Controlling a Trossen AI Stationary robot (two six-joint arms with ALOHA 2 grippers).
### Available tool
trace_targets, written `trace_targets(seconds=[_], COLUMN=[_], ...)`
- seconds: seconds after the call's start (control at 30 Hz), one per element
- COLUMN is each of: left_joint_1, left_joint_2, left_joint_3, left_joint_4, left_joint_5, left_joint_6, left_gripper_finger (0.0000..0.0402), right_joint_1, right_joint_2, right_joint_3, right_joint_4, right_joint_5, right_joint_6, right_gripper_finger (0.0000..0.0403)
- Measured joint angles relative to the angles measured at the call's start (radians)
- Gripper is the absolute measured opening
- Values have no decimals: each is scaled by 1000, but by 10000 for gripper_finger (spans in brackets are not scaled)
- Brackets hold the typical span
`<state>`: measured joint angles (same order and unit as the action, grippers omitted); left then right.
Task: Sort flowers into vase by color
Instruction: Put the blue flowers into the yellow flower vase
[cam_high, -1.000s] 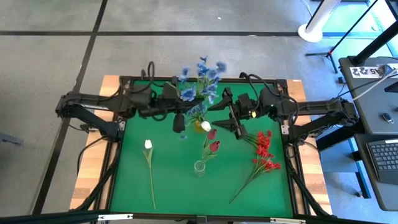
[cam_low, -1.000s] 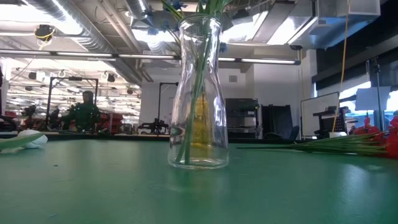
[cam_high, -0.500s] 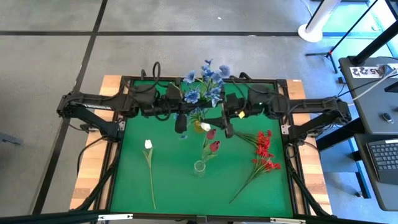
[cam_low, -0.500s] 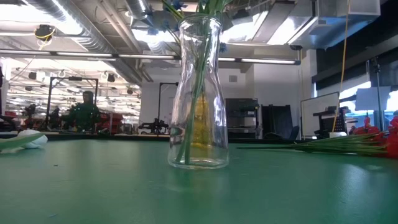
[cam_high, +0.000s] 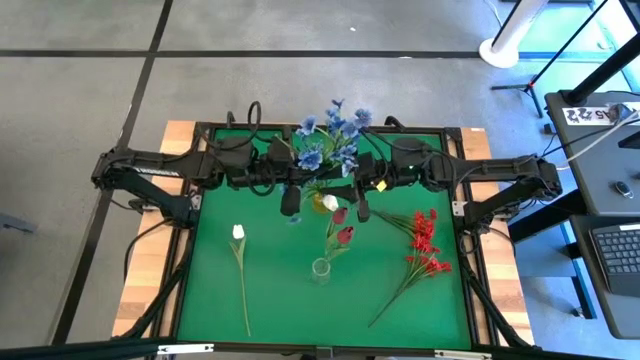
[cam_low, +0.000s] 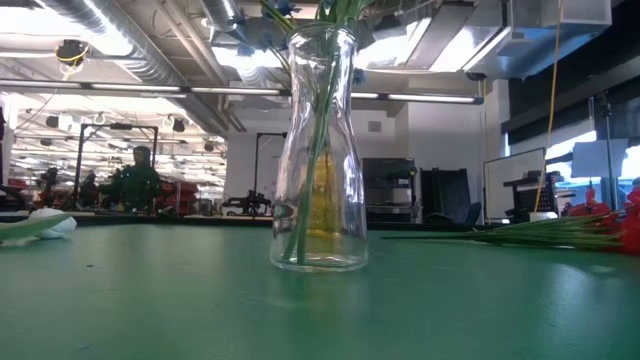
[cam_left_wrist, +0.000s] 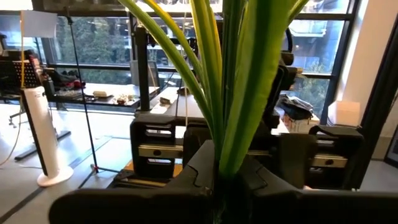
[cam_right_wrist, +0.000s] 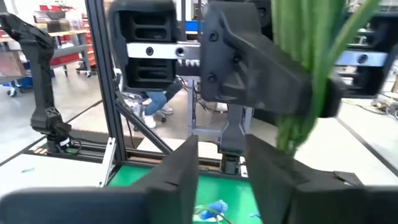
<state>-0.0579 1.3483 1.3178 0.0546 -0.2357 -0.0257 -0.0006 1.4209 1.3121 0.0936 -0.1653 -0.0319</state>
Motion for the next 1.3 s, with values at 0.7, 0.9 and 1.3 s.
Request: trace_targets(seconds=[0.7,0.9,1.3], left_joint_1=[-56,-54,-54], left_joint_2=[-54,-53,-53], left_joint_3=[0,0,0], left_joint_4=[-20,-12,-17], left_joint_5=[-75,-76,-76], left_joint_6=[29,29,29], left_gripper_finger=[8,8,8], right_joint_1=[0,0,0], right_joint_2=[-46,-11,32], right_joint_3=[1,-1,0], right_joint_4=[-74,-10,74], right_joint_5=[130,106,78], right_joint_6=[-3,0,0], right_gripper_finger=[187,208,148])
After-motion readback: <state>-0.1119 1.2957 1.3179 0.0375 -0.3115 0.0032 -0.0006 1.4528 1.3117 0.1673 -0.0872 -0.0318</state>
